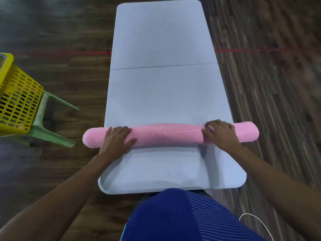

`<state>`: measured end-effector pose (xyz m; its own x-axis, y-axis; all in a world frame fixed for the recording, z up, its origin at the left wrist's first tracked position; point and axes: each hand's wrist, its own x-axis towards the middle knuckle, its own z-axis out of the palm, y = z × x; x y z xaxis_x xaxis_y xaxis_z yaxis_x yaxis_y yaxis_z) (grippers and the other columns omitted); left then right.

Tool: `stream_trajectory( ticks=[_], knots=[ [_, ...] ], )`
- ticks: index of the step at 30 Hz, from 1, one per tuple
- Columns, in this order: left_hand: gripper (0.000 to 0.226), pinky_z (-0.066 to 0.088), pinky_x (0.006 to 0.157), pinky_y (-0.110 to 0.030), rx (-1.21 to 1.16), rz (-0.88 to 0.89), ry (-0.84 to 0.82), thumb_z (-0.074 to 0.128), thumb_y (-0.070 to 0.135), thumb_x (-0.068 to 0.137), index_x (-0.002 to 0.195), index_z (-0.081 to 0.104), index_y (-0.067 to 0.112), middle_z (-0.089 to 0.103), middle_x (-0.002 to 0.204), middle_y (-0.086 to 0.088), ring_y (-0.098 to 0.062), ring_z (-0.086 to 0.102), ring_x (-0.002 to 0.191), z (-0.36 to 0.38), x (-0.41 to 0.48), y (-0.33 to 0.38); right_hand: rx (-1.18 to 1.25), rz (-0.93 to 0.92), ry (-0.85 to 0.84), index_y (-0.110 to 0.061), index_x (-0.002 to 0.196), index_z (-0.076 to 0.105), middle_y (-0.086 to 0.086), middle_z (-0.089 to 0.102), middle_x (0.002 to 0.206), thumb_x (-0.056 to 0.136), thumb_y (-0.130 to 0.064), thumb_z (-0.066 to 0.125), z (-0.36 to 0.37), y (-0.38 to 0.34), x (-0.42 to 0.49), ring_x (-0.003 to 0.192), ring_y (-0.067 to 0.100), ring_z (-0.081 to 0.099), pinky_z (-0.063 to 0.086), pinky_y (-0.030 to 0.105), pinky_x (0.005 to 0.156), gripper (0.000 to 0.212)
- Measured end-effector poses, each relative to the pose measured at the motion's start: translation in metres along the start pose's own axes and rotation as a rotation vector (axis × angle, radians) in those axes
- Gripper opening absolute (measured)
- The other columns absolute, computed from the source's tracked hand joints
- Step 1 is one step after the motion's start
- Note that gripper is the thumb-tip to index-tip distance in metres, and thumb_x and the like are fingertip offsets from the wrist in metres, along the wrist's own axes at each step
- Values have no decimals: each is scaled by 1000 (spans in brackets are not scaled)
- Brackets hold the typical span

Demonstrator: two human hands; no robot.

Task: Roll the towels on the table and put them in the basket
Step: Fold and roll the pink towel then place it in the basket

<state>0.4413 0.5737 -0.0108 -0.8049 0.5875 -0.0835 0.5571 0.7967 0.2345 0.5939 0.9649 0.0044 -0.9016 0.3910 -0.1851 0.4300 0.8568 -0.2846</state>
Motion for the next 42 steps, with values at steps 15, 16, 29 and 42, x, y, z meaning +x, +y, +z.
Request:
stream_trajectory(
  ticks=[15, 16, 29, 42],
  knots=[
    [74, 39, 100, -54, 131, 30, -105, 56, 64, 83, 136, 45, 14, 58, 128, -13, -36, 54, 115, -11, 56, -37, -155, -57, -120, -28, 132, 43, 1, 53, 130, 72, -76, 57, -13, 21, 55, 121, 26, 49, 29, 47, 108, 78],
    [79, 35, 104, -56, 179, 77, -151, 59, 64, 80, 139, 42, 14, 54, 134, -12, -35, 51, 121, -7, 53, -42, -191, -112, -176, -31, 135, 39, -1, 52, 133, 71, -79, 53, -15, 28, 55, 123, 25, 48, 29, 47, 109, 82],
    [66, 44, 76, -39, -372, -507, -217, 43, 74, 73, 109, 46, 19, 60, 99, -9, -34, 56, 86, -27, 65, 29, 316, 387, -291, -31, 112, 50, 4, 63, 102, 66, -68, 60, -21, -18, 55, 93, 32, 60, 50, 41, 81, 59],
    [82, 38, 104, -48, -671, -727, -193, 47, 44, 96, 153, 0, 7, 39, 145, -24, -42, 45, 127, 34, 17, 179, 626, 524, -289, -18, 138, 39, 12, 50, 134, 90, -59, 48, 39, -120, -33, 119, 32, 50, 38, 37, 92, 63]
  ],
)
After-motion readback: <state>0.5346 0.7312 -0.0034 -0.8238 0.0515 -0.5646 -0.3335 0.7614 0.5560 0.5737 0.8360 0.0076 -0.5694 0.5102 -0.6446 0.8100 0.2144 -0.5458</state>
